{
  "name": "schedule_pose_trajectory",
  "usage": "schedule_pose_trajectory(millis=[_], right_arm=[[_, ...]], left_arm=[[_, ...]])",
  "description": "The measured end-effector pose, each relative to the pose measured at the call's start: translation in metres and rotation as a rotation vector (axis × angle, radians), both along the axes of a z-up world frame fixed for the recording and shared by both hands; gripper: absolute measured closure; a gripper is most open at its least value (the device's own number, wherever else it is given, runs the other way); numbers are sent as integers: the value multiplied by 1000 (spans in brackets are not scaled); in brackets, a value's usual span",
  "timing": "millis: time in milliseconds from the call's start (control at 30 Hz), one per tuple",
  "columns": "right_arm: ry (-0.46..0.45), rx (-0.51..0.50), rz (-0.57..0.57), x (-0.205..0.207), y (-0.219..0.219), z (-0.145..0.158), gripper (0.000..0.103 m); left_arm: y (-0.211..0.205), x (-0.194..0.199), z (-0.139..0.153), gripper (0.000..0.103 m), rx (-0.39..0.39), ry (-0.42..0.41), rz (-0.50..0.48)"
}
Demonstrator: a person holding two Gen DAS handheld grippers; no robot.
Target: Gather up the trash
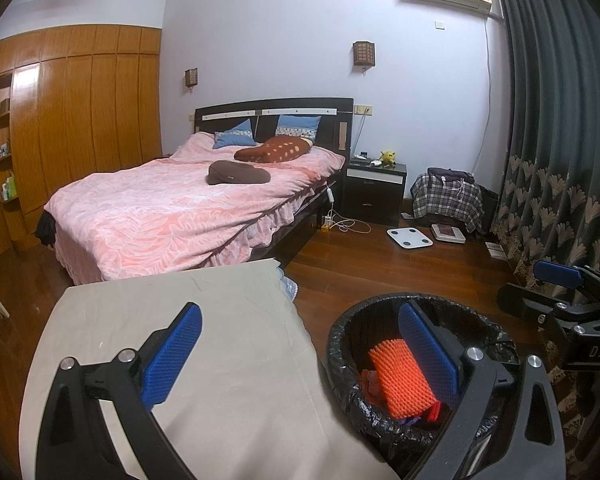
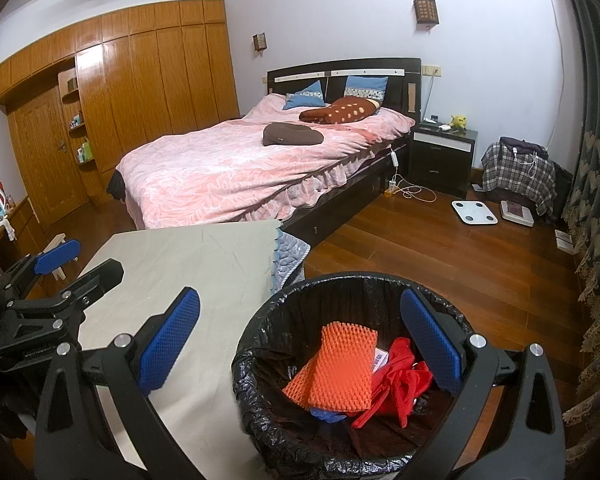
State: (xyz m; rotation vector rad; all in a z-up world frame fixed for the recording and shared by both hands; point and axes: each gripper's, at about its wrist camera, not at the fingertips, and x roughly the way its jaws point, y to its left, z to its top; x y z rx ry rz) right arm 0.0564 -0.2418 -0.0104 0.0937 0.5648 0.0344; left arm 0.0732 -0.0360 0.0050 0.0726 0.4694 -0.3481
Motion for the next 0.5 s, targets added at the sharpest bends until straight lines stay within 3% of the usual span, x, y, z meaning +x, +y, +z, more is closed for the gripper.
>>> schedule_pose_trajectory(millis=[500], right_arm=[[2, 1, 0, 1, 1, 0, 5]], left_arm=[[1, 0, 1, 6, -1, 1, 0]])
